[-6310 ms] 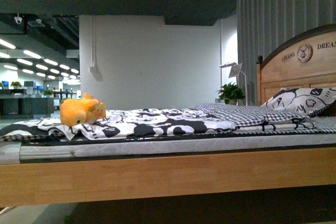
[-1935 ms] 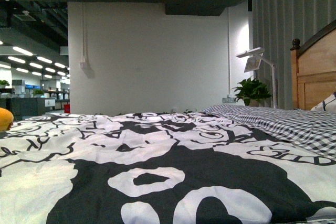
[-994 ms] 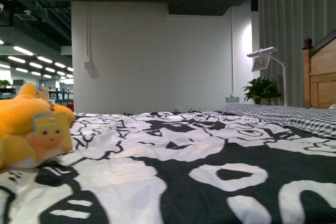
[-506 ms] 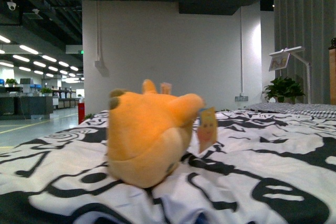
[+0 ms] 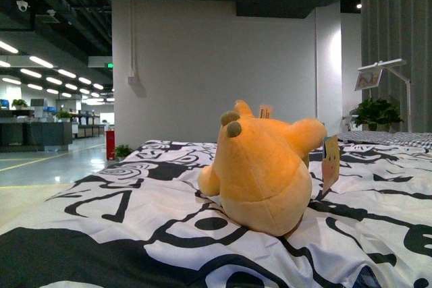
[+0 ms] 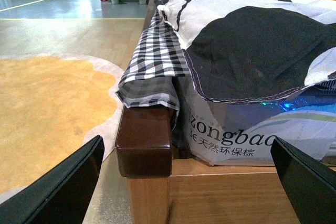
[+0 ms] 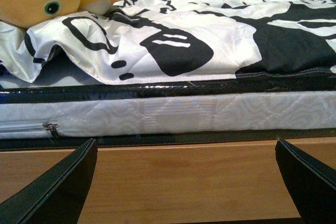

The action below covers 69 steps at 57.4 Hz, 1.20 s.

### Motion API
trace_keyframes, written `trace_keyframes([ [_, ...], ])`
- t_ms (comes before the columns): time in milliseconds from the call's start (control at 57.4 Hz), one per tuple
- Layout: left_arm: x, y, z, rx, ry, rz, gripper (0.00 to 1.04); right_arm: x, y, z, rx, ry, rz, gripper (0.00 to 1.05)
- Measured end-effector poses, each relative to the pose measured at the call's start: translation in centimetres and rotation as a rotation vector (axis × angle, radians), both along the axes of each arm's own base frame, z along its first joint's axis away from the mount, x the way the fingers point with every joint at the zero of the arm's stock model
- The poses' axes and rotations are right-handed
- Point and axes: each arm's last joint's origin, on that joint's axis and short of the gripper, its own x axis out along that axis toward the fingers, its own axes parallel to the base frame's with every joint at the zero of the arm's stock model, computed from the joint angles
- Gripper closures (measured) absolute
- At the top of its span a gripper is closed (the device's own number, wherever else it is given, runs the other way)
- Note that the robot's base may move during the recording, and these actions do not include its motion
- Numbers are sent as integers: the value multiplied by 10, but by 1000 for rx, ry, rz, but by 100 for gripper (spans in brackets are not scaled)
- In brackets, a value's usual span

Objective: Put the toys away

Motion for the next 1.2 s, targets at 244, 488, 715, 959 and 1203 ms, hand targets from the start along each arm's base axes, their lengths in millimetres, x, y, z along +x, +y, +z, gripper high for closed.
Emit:
trace_keyframes([
  [244,0,0,0,0,0,0,6,0,0,0,0,0,0,2],
  [488,0,0,0,0,0,-3,6,0,0,0,0,0,-5,2],
  [715,0,0,0,0,0,1,6,0,0,0,0,0,2,2],
  [959,0,0,0,0,0,-2,6,0,0,0,0,0,0,2],
  [1203,0,0,0,0,0,-2,6,1,0,-2,8,20,-79,2],
])
